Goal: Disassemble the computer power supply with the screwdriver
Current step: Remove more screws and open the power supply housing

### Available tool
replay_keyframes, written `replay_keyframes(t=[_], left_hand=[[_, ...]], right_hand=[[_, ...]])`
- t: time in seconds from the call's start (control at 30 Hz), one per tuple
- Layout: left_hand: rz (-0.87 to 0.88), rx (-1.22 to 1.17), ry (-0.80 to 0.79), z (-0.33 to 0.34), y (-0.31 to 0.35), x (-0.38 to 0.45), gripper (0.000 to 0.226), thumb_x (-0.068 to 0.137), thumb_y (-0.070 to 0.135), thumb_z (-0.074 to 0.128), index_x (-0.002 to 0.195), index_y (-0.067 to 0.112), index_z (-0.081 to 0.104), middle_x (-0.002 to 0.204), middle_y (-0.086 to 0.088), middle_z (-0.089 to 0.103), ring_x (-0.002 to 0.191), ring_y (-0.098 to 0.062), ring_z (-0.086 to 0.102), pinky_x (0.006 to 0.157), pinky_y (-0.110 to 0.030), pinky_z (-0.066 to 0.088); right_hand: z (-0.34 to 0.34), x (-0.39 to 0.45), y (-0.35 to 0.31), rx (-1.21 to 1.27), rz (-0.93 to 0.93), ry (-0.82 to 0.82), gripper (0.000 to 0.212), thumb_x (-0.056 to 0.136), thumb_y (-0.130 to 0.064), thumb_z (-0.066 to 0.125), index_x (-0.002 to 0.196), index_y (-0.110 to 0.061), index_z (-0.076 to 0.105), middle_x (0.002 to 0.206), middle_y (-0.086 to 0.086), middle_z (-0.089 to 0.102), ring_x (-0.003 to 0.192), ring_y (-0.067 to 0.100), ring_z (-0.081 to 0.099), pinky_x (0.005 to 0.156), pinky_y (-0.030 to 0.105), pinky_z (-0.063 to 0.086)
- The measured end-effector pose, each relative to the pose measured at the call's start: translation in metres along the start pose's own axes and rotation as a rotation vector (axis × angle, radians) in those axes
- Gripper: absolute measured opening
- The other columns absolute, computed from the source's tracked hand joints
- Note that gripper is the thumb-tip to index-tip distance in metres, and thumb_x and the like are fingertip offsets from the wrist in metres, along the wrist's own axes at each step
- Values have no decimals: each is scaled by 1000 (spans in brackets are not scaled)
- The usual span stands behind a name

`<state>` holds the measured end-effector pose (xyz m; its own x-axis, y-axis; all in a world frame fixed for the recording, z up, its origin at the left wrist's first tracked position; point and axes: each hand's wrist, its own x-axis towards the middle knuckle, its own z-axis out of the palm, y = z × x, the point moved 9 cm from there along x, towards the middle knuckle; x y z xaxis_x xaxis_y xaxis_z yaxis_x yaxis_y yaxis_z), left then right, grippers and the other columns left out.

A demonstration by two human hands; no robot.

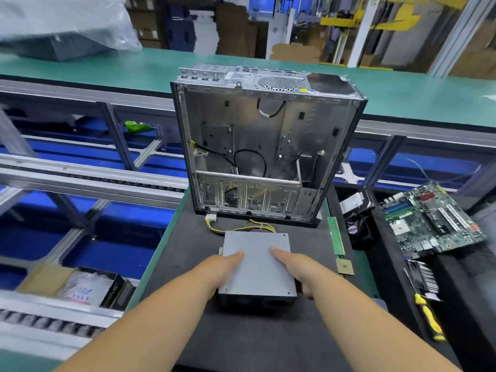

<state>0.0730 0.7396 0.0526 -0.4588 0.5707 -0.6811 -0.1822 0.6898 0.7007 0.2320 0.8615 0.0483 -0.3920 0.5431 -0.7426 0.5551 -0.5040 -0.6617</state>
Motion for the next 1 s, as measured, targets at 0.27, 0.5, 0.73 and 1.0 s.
replay_keyframes(t=[0.27,0.5,0.73,1.0], left_hand=[[-55,-126,-49,5,4,-5,41,96,38,61,122,6,63,116,-9,70,105,-25,68,89,-31,50],[-55,-84,-60,4,11,-6,40,99,36,56,126,7,60,121,-8,68,108,-23,65,89,-30,48],[-63,-6,-77,4,14,-9,39,100,37,53,126,9,60,114,-2,66,99,-18,62,80,-27,45],[-97,22,-57,1,12,-12,47,100,41,53,134,10,54,133,-5,60,120,-22,57,100,-29,41]], right_hand=[[3,-8,-5,-44,56,24,43,93,-48,63,114,-10,64,111,10,72,94,27,69,78,33,53],[3,-5,-7,-24,72,17,38,94,-44,63,111,-10,63,109,10,72,100,28,69,93,41,53],[1,0,-3,-30,93,14,44,94,-43,65,121,-8,63,121,12,69,115,33,63,110,48,40],[3,-2,-5,33,84,2,33,96,-36,64,112,-7,65,106,13,74,102,31,70,101,47,50]])
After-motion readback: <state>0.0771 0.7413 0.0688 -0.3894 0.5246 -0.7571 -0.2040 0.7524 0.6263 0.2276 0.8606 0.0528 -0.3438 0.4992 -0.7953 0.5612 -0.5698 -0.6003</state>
